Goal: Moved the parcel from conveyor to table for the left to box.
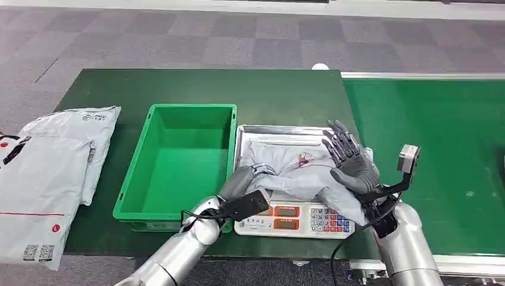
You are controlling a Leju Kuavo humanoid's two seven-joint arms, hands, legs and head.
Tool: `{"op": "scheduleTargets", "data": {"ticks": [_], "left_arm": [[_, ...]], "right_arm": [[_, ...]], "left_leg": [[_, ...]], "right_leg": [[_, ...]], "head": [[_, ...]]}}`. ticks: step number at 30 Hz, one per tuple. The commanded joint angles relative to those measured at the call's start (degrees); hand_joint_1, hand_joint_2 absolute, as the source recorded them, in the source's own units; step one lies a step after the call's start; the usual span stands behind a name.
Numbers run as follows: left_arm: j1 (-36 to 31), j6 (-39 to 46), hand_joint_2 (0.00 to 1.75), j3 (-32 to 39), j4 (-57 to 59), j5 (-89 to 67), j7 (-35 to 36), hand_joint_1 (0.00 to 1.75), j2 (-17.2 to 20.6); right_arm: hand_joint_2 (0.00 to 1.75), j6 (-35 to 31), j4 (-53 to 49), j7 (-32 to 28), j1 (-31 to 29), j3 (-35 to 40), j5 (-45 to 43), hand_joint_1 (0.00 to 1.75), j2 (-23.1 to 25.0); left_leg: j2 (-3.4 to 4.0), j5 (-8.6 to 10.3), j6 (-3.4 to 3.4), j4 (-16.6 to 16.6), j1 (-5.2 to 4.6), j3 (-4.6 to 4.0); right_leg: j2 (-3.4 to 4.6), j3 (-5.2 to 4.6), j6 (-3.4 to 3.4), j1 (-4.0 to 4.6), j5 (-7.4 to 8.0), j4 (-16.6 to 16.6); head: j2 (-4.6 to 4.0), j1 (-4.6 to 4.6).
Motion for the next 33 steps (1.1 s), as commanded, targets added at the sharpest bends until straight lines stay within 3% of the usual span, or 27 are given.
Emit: {"op": "scheduleTargets", "data": {"ticks": [1, 7, 11, 15, 22, 23, 24, 26, 28, 33], "left_arm": [[2.5, -2.2, 1.75, 1.7, 0.3, 2.0, -0.6, 1.75, 1.1], [3.2, -1.7, 1.75, 1.0, -0.8, 2.9, -2.7, 1.75, 1.3], [5.9, 2.3, 1.75, 3.4, -9.2, 7.3, -8.8, 1.75, 1.8], [7.8, 4.3, 1.75, 6.4, -16.4, 13.6, -8.0, 1.75, 2.9], [8.0, 7.3, 1.75, 9.5, -17.1, 17.2, -8.9, 1.75, 2.4], [8.4, 10.4, 1.75, 10.4, -17.7, 18.0, -10.2, 1.75, 2.1], [8.2, 21.6, 1.75, 9.9, -18.4, 11.3, -11.8, 1.75, 2.9], [9.1, 28.1, 1.75, 10.9, -22.0, 9.6, -11.2, 1.75, 3.3], [9.8, 32.3, 1.75, 12.0, -24.3, 7.9, -11.1, 1.75, 3.7], [10.1, 32.7, 1.75, 12.1, -24.8, 7.8, -11.1, 1.75, 3.9]], "right_arm": [[1.75, 0.5, 5.0, 0.4, -3.2, 2.0, -0.4, 0.0, 0.5], [1.75, 0.4, 5.6, 0.1, -3.5, 2.4, -0.5, 0.0, 0.5], [1.75, 0.4, 4.2, 0.3, -2.7, 2.3, -1.2, 0.0, 0.0], [1.75, -0.2, 3.2, 0.9, -2.2, 2.1, -1.9, 0.0, -0.1], [1.75, -0.6, 3.7, 1.1, -2.8, 2.1, -2.0, 0.0, -0.3], [1.75, -0.8, 4.0, 1.1, -3.0, 2.2, -2.2, 0.0, -0.3], [1.75, -1.3, 3.6, 1.2, -2.7, 2.1, -2.3, 0.0, -0.4], [1.75, -1.5, 2.7, 1.5, -2.2, 2.1, -2.5, 0.0, -0.4], [1.75, -1.7, 2.7, 1.7, -2.2, 2.3, -2.6, 0.0, -0.3], [1.75, -1.8, 2.7, 1.7, -2.2, 2.3, -2.6, 0.0, -0.3]], "left_leg": [[0.25, -0.06, -0.04, -0.1, 0.02, 0.21], [0.28, -0.1, -0.03, -0.1, 0.04, 0.23], [0.24, -0.11, -0.03, -0.1, 0.06, 0.19], [0.25, -0.14, -0.04, -0.1, 0.06, 0.09], [0.2, -0.09, -0.06, 0.0, 0.09, -0.01], [0.2, -0.1, -0.04, 0.0, 0.04, -0.03], [0.23, -0.1, -0.06, -0.1, 0.08, 0.03], [0.26, -0.11, -0.06, -0.1, 0.06, 0.07], [0.23, -0.11, -0.05, 0.0, 0.06, -0.05], [0.27, -0.12, -0.08, -0.1, 0.07, 0.07]], "right_leg": [[0.3, 0.12, -0.08, 0.02, 0.03, -0.1], [0.33, 0.14, -0.07, 0.05, 0.01, -0.2], [0.3, 0.11, -0.07, 0.06, -0.01, -0.2], [0.31, -0.01, -0.06, 0.07, -0.04, -0.1], [0.27, -0.11, -0.07, 0.1, 0.0, -0.1], [0.25, -0.15, -0.04, 0.05, -0.03, -0.1], [0.3, -0.09, -0.07, 0.09, -0.01, -0.1], [0.34, -0.08, -0.08, 0.07, -0.02, -0.1], [0.32, -0.19, -0.05, 0.06, -0.03, 0.0], [0.37, -0.12, -0.08, 0.08, -0.05, -0.1]], "head": [[0.0, 0.02], [0.0, 0.0], [0.0, 0.0], [0.0, 0.02], [0.0, 0.0], [0.0, 0.02], [0.0, 0.0], [0.0, 0.02], [0.0, 0.02], [0.0, 0.0]]}}
